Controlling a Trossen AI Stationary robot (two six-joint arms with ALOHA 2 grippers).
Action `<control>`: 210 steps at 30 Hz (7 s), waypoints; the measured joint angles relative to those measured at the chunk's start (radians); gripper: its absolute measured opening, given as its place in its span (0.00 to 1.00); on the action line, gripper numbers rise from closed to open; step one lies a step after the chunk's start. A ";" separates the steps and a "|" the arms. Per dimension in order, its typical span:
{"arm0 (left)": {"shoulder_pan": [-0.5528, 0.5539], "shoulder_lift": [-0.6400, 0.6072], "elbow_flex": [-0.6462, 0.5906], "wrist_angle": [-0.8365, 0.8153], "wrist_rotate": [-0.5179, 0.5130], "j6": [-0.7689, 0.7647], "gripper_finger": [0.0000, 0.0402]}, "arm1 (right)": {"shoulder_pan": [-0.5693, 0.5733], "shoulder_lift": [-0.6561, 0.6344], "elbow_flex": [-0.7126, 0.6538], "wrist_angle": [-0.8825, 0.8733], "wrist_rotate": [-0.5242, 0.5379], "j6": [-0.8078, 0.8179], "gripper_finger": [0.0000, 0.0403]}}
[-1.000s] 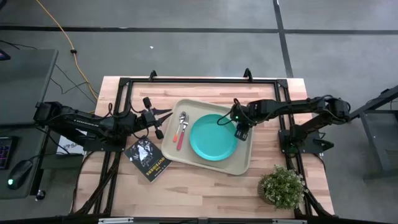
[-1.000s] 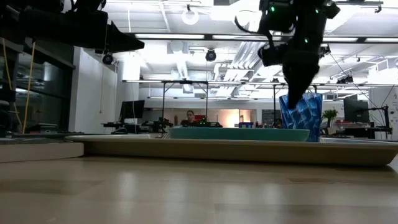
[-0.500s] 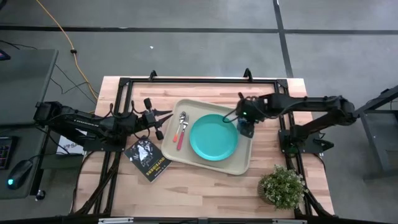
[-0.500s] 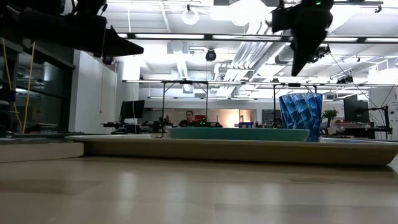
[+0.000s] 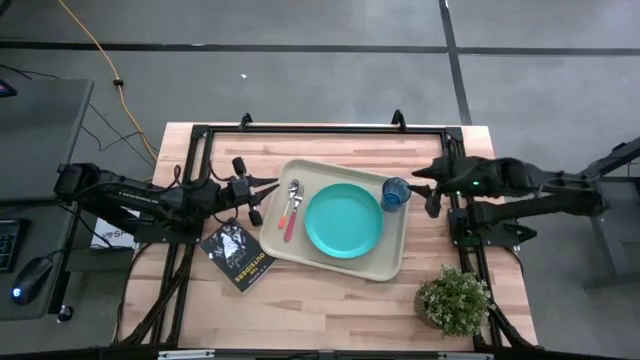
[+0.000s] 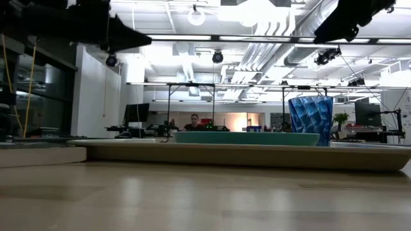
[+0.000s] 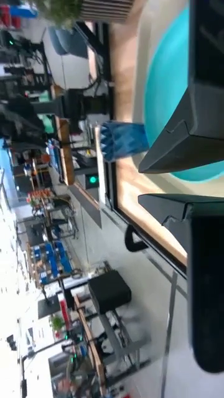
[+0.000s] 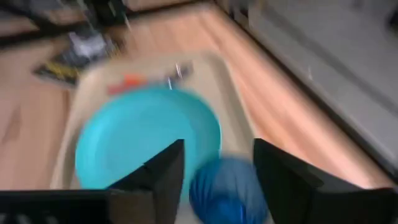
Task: Pick and place plate/cup/fork/spoon on tray
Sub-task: Return to Home Position
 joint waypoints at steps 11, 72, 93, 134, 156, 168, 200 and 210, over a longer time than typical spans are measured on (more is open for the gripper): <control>0.125 -0.001 0.183 -0.283 0.353 -0.092 0.12 | -0.138 -0.243 -0.234 0.271 -0.137 -0.197 0.06; 0.080 -0.883 -0.246 -0.547 0.259 -0.179 0.00 | -0.175 -0.226 -0.244 0.300 -0.191 -0.073 0.00; 0.080 -0.881 -0.246 -0.596 0.263 -0.313 0.00 | -0.172 -0.494 -0.552 0.692 -0.289 -0.134 0.00; 0.080 -0.873 -0.246 -0.594 0.252 -0.310 0.01 | -0.122 -0.553 -0.770 0.734 -0.235 -0.116 0.00; 0.080 -0.873 -0.246 -0.594 0.254 -0.310 0.01 | -0.122 -0.553 -0.770 0.733 -0.235 -0.116 0.00; 0.080 -0.873 -0.246 -0.594 0.254 -0.310 0.01 | -0.122 -0.553 -0.770 0.732 -0.235 -0.116 0.00; 0.080 -0.873 -0.246 -0.594 0.252 -0.310 0.01 | -0.122 -0.553 -0.770 0.732 -0.235 -0.116 0.00; 0.080 -0.873 -0.246 -0.594 0.252 -0.310 0.01 | -0.122 -0.553 -0.770 0.732 -0.235 -0.116 0.00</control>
